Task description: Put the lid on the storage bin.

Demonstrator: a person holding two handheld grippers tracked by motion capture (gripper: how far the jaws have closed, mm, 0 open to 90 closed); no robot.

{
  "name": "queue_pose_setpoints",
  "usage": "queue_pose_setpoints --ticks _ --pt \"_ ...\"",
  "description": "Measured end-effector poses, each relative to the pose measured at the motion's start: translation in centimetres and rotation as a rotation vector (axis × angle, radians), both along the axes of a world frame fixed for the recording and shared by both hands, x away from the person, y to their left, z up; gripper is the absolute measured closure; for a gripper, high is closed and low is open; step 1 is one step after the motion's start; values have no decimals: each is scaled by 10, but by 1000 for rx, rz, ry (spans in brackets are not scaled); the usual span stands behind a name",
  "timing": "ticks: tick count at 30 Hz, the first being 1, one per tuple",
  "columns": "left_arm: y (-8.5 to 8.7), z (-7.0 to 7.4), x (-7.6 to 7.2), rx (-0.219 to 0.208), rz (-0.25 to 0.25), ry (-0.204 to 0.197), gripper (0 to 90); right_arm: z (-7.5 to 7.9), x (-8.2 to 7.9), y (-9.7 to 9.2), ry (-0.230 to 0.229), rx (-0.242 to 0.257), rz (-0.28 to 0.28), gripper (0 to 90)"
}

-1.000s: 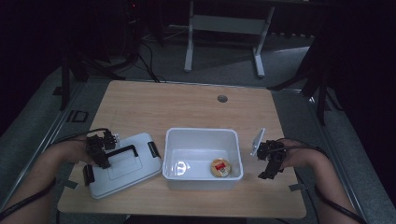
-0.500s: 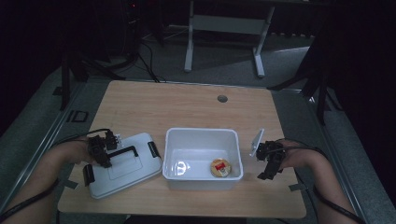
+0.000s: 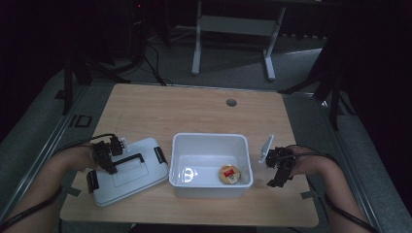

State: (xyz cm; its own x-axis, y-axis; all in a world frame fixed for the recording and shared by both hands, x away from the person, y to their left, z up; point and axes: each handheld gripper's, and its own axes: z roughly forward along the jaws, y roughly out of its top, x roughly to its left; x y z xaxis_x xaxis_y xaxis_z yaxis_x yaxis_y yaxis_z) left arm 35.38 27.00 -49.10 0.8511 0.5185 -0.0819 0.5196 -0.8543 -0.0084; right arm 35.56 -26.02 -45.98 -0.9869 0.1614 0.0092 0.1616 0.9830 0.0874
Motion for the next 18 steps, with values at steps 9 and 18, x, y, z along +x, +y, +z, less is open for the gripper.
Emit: queue_pose_setpoints --ticks 9,18 --pt "1 12 -1 -16 -33 -3 834 3 0 -4 -5 8 -5 164" --pt "6 36 -7 -57 -51 -13 834 -2 -1 -5 10 12 -20 164"
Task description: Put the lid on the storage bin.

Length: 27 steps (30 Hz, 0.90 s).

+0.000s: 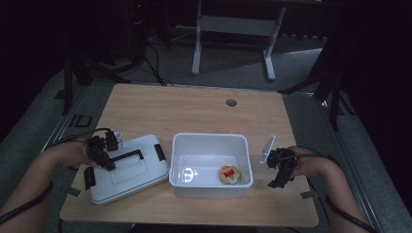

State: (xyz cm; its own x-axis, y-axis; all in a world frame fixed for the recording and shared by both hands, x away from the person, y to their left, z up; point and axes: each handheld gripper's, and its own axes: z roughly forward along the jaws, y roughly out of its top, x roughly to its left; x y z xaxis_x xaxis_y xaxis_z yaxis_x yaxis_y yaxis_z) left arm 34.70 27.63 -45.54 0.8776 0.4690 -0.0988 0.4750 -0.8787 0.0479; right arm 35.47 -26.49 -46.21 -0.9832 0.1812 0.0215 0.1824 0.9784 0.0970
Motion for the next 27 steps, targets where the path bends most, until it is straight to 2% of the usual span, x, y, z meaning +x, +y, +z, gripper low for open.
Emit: queue_pose_setpoints --ticks 7,10,14,19,27 --pt "4 13 -9 3 -14 -1 834 4 1 1 -5 8 -10 163" --pt "4 13 -11 0 -21 6 833 4 5 2 -16 24 -39 165" --pt "8 18 -14 1 -22 5 833 -1 8 3 -13 -7 -37 165" --pt "9 35 -17 -7 -20 -14 833 0 8 3 -9 2 -26 165" --pt "3 68 -23 -20 -48 -64 834 7 4 -2 -28 5 -27 165"
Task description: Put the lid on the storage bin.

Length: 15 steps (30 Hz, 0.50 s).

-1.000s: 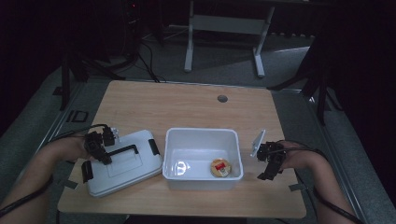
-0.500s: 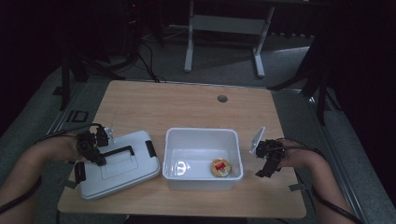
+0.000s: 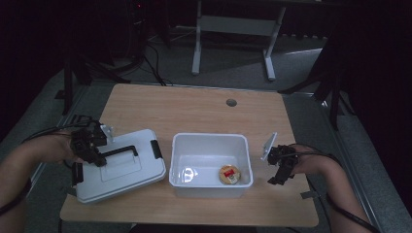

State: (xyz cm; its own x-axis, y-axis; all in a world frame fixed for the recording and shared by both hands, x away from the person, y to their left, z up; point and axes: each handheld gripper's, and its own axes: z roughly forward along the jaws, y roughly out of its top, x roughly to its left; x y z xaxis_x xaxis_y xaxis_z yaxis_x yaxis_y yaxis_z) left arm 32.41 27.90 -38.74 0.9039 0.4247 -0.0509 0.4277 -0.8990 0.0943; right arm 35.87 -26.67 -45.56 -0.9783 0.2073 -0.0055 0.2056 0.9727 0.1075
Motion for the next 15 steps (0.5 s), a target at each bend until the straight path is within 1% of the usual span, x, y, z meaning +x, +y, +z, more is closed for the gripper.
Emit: queue_pose_setpoints --ticks 5,8,9,12,15 --pt "-2 20 -3 6 -18 -28 834 2 -2 -5 -5 2 -6 164" --pt "-7 32 -3 5 -29 -35 833 3 -3 -7 -4 3 -16 164" --pt "-8 35 -3 8 -30 -44 833 3 -3 -7 -8 3 -15 164" --pt "-14 46 -3 8 -39 -64 833 4 -3 -8 -8 5 -17 165" --pt "-24 53 -2 -3 -53 -77 833 5 -4 -9 -7 12 -20 165"
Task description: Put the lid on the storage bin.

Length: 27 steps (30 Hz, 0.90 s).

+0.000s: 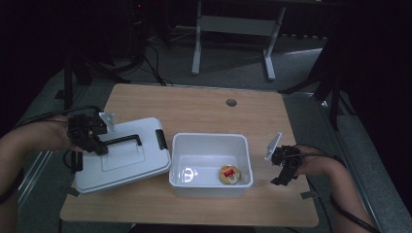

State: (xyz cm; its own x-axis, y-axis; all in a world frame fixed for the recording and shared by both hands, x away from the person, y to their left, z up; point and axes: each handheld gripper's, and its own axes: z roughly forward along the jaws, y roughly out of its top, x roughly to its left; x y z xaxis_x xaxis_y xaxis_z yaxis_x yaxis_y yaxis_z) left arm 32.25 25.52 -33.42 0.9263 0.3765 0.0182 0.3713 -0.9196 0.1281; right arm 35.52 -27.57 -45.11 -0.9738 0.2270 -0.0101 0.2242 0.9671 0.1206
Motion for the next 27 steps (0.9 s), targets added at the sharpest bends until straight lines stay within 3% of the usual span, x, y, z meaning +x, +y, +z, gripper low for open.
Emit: queue_pose_setpoints --ticks 9,27 --pt "-34 9 8 -32 -62 -16 833 -1 -1 -1 5 -5 -6 165" --pt "-90 16 27 -20 -148 -18 833 -4 -2 -4 12 -4 -3 165"
